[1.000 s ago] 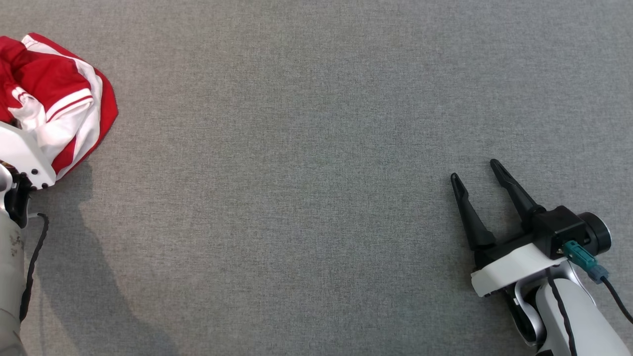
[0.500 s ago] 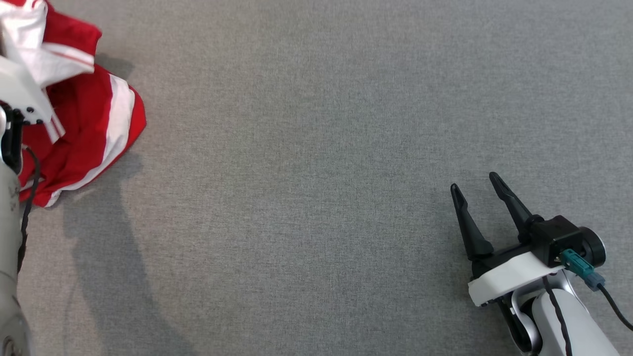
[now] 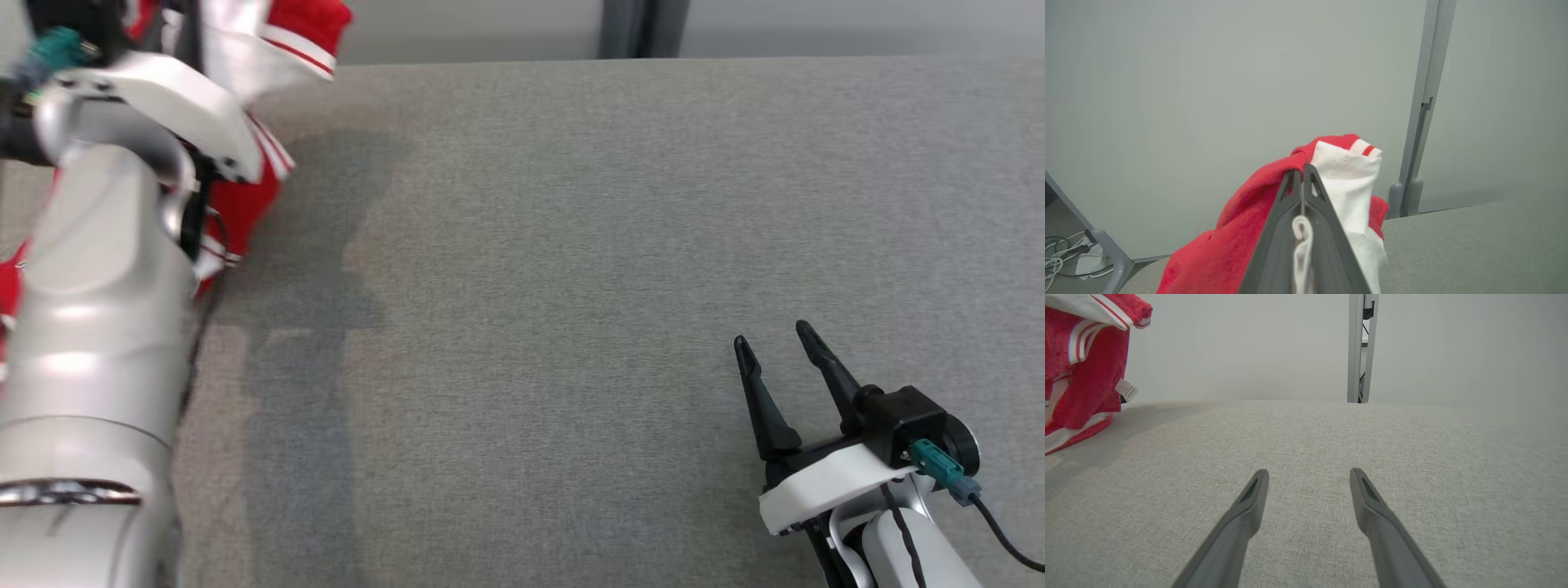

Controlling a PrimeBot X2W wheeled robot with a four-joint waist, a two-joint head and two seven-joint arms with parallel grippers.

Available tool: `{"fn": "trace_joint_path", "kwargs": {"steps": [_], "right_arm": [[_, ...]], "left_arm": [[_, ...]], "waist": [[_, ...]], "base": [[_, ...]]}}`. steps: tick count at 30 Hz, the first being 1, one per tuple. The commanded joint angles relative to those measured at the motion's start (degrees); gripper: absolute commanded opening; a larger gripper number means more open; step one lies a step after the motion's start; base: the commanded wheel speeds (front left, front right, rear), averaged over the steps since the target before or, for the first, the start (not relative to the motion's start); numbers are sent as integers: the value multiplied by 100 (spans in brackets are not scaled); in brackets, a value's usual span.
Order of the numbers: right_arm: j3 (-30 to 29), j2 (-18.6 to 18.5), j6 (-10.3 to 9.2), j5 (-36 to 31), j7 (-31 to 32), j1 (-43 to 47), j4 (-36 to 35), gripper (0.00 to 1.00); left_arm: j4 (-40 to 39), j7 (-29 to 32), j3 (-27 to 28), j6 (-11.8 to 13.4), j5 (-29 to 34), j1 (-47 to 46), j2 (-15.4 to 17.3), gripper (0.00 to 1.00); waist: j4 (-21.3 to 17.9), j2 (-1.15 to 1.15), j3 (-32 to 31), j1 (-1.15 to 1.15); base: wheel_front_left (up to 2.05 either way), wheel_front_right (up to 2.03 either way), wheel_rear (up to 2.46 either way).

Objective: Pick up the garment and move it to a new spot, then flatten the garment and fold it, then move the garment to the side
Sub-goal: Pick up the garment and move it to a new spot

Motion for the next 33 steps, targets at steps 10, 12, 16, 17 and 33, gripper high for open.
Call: {"fn": "trace_joint_path", "kwargs": {"steps": [10,12,16,17,33], "right_arm": [[44,92,-2,44,-1,122,45,100],[52,104,-2,57,-1,121,66,100],[66,126,-2,72,-1,139,111,100],[56,130,-2,77,-1,151,110,100],[-43,179,-2,87,-1,180,135,100]], "left_arm": [[-340,-76,-1337,-18,-999,1015,-507,0],[-648,-20,-1885,-18,-1443,1265,-512,0],[-1414,112,-3134,-19,-2316,1855,-496,0],[-1586,141,-3384,-6,-2488,1968,-500,0],[-2725,-81,-5412,1082,-3714,2156,-497,41]], "waist": [[-642,0,-210,0],[-751,0,-230,0],[-959,0,-278,0],[-989,0,-284,0],[-1050,0,-339,0]], "base": [[0,0,0],[0,0,0],[0,0,0],[0,0,0],[0,0,0]]}}
